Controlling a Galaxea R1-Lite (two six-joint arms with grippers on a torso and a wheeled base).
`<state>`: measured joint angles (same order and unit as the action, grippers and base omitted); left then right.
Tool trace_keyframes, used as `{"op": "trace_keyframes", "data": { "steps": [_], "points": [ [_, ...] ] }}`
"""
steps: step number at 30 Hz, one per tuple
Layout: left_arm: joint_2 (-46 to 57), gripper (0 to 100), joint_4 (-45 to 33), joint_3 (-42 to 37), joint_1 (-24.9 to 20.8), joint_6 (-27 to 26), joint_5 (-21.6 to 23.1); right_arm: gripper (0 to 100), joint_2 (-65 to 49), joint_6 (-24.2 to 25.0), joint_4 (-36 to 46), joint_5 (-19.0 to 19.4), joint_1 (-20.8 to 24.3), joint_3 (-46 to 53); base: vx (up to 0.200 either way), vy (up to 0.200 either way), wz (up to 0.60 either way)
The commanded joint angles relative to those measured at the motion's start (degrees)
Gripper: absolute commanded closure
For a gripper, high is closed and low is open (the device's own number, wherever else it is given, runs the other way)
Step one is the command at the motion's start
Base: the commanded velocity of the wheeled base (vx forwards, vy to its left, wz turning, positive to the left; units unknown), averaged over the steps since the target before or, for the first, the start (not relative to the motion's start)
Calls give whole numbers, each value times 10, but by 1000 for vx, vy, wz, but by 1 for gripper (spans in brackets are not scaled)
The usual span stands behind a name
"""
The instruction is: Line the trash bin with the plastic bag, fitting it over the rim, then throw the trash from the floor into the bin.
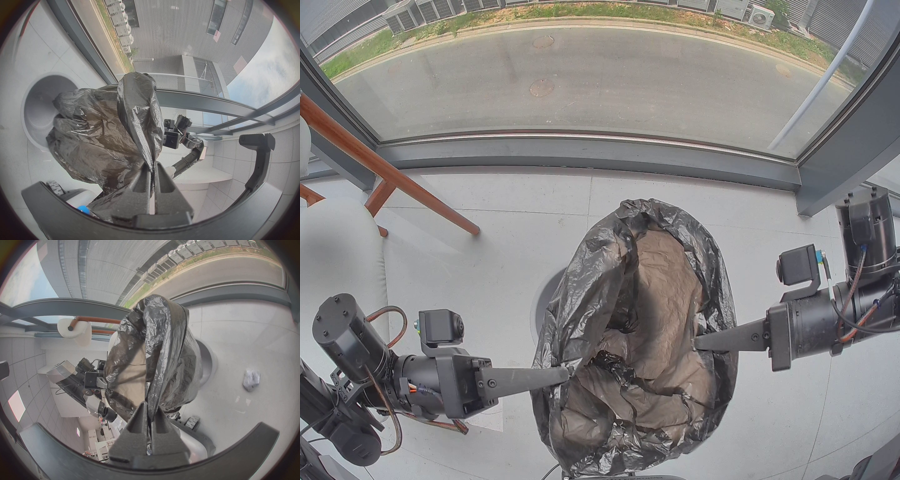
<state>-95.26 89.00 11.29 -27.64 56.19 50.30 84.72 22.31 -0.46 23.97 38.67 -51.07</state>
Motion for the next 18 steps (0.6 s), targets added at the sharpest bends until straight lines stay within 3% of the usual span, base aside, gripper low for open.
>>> {"op": "trace_keyframes", "data": {
  "steps": [1, 6, 8, 12, 18],
  "points": [
    [-57, 100, 10, 30, 30, -20, 1, 100, 54, -2, -23, 0, -3, -4, 0, 0, 0],
    [-82, 100, 10, 47, 37, -27, 0, 100, 75, -17, -23, 0, -11, -5, 0, 0, 0],
    [-103, 100, 10, 68, 47, -56, 0, 100, 103, -53, -24, 0, -38, -5, 0, 0, 0],
    [-118, 100, 10, 84, 53, -116, 0, 100, 120, -60, -36, 0, -65, -16, 0, 0, 0],
    [-126, 100, 7, 78, 84, -121, -9, 100, 167, -63, -75, 1, -114, -18, 0, 0, 0]
  ]
}}
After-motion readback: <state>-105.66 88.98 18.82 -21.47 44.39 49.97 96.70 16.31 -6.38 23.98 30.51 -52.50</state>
